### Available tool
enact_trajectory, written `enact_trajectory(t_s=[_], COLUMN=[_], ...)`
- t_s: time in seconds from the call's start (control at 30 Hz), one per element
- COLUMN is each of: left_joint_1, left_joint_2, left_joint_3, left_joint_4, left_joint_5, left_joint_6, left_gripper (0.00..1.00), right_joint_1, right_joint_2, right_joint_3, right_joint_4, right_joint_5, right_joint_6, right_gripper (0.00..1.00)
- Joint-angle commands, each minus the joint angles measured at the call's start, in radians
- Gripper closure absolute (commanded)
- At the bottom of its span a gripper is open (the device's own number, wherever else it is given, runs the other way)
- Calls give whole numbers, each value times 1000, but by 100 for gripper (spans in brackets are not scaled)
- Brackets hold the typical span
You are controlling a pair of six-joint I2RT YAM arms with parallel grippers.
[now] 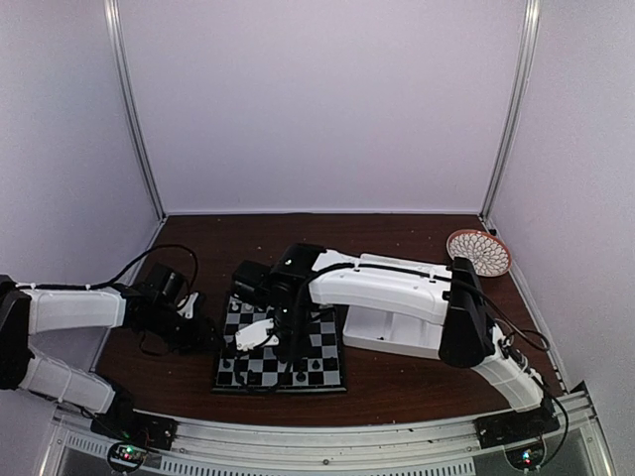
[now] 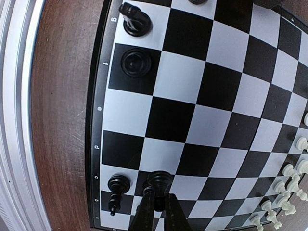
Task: Set up the chess pieces on the board
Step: Position the chessboard at the center of the board, then place the pawn at d7.
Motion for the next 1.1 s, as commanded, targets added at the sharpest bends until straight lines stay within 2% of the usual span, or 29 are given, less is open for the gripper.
enact_trajectory(t_s=[0.0,0.5,0.67,1.07], left_joint_1=[-3,-3,-4,-4], left_joint_2=[-23,-43,-31,-24], left_joint_3=[17,6,3,-6], left_joint_4=[-20,-34,-28,-15], left_joint_5=[-35,-44,-41,-35], left_joint_6=[15,20,24,25], left_gripper=[47,47,47,47], right_joint_1=[14,18,18,18], right_joint_2=[37,68,66,65], right_joint_3=[3,8,10,16], right_joint_4=[-13,-3,-1,8], right_joint_5=[37,62,61,65], right_joint_6=[-20,-15,-9,-4], right_gripper=[95,94,88,83])
